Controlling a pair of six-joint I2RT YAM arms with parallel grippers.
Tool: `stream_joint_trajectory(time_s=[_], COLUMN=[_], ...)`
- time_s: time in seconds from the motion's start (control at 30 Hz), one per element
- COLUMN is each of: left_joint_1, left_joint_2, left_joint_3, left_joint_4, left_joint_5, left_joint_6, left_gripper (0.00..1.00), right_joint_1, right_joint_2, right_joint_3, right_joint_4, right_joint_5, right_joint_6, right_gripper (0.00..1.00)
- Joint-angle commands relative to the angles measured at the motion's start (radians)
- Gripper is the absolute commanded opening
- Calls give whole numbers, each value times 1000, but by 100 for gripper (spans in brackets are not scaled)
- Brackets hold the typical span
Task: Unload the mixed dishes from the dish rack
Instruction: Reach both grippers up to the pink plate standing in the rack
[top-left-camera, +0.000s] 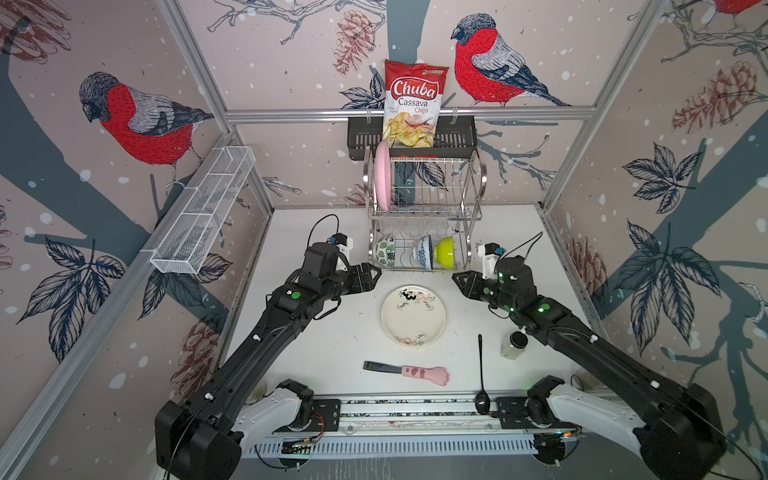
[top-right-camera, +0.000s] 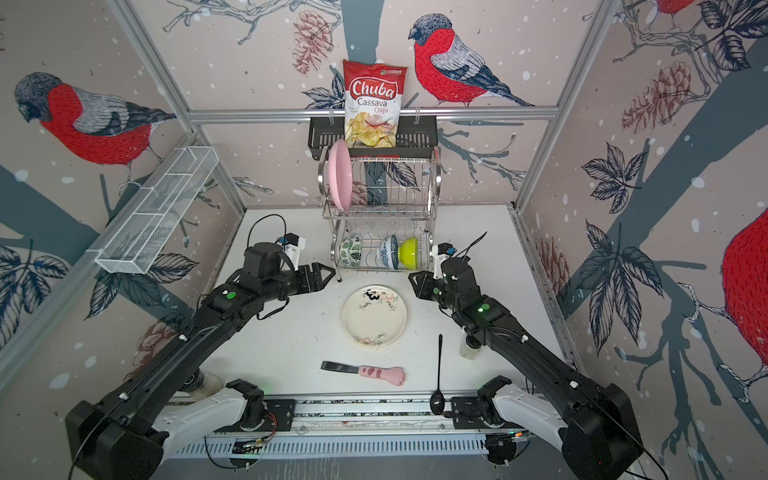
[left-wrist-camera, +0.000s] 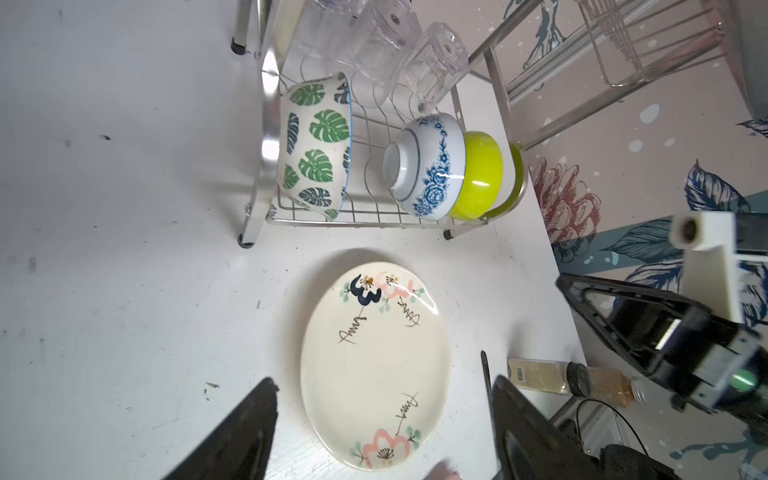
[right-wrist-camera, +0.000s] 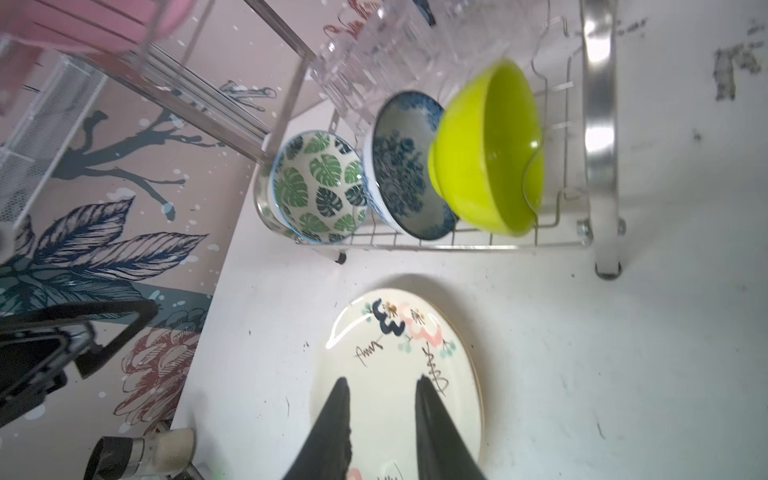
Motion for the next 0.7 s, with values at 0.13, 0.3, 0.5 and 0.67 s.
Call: stream_joint_trajectory(time_s=[0.13,0.3,0.5,0.67], left_joint_1=[3,12,56,115], left_joint_2=[47,74,141,186], left_joint_3=[181,270,347,390], left_joint_4=[17,40,46,70], left_joint_5=[-89,-110,-86,-64], left_joint_6=[65,79,61,35], left_gripper=[79,80,76,63], right_joint_1=[142,341,429,430], right_joint_2=[49,164,399,601], right_joint_3=[313,524,821,1098], right_joint_4=[-113,-201,-280,-311], right_joint_5=[201,374,469,533], right_joint_6=[-139,-202,-302,-410], right_gripper=[33,42,51,58])
